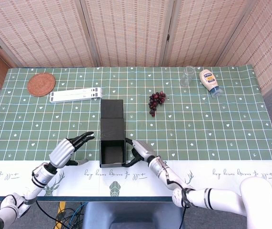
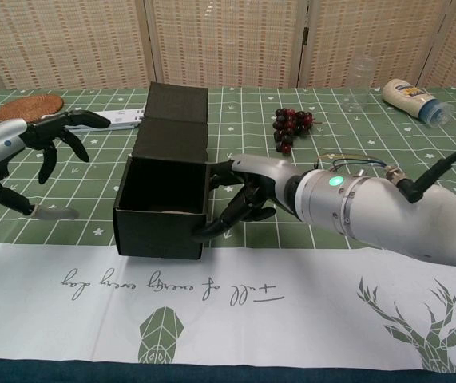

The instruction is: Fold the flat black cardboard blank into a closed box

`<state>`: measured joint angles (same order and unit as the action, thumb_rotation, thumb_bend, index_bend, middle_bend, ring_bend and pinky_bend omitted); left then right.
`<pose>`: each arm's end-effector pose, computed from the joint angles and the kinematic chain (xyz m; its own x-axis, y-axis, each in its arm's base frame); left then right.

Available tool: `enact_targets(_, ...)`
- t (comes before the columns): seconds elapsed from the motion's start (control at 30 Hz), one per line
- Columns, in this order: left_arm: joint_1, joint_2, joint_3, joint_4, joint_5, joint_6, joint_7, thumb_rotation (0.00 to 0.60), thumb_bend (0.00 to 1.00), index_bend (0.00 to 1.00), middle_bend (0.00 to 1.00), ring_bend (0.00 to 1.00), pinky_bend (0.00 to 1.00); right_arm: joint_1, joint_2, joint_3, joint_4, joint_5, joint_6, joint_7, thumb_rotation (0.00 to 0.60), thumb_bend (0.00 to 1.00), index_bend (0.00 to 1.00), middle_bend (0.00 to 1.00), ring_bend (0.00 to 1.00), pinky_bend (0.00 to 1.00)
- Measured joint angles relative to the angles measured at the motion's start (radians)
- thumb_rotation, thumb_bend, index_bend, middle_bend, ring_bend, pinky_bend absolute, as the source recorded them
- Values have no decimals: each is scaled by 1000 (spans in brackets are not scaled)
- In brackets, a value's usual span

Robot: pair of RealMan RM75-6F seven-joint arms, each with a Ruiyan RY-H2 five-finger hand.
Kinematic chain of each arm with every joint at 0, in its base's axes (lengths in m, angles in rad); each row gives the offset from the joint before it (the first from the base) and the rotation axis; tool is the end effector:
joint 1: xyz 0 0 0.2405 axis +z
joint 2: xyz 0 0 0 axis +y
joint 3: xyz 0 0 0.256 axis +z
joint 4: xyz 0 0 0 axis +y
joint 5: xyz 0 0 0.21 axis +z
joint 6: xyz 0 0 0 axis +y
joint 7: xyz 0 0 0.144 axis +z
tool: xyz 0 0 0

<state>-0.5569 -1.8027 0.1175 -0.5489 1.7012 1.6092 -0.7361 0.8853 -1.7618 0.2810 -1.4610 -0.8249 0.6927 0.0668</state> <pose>-0.2532 0.3076 0.0090 0.1396 0.1144 0.9836 0.7575 -0.6521 -0.0316 -0.0685 -0.3230 -0.1025 -0.1701 -0.6903 0.7033 -0.9532 -0.0657 -0.2951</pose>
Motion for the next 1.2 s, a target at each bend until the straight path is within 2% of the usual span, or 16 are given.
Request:
enact_targets(0.1, 10, 30, -12, -50, -14, -12, 2, 600, 113, 140, 128, 340, 654, 5, -3, 1, 4, 3, -5, -2, 600, 270, 32, 247, 830, 1000)
enact_targets(0.2, 18, 54, -21, -96, -25, -23, 3, 600, 113, 141, 128, 341, 654, 6, -8, -1, 7, 3, 0, -5, 600, 243, 0, 191, 805, 1000)
enact_targets(0.47, 35, 99, -42, -192, -49, -62, -24, 600, 113, 142, 126, 341, 654, -6, 14, -12, -29, 16, 16, -18, 600, 183, 0, 94, 760, 1000)
enact_targets(0.67, 35, 140, -58, -311, -77, -120, -50, 600, 113, 125, 126, 342, 654, -17, 65, -30, -98, 36, 31, -48, 600, 58, 0, 33, 724, 1000)
enact_targets(0.93, 37, 244, -89, -597, -159, -245, -71, 600, 113, 43, 126, 391, 654, -66, 189, -33, -240, 21, 102, -57, 600, 10, 0, 29, 715, 1000)
enact_targets(1.07, 42, 303, -101, -736, -183, -287, -56, 600, 113, 46, 126, 472, 655, -99, 277, -7, -307, -9, 145, -39, 600, 10, 0, 45, 715, 1000)
enact_targets(1.2, 44, 328, -101, -803, -166, -301, 0, 600, 113, 42, 114, 534, 661, -133, 373, 33, -358, -33, 197, -22, 600, 10, 0, 50, 715, 1000)
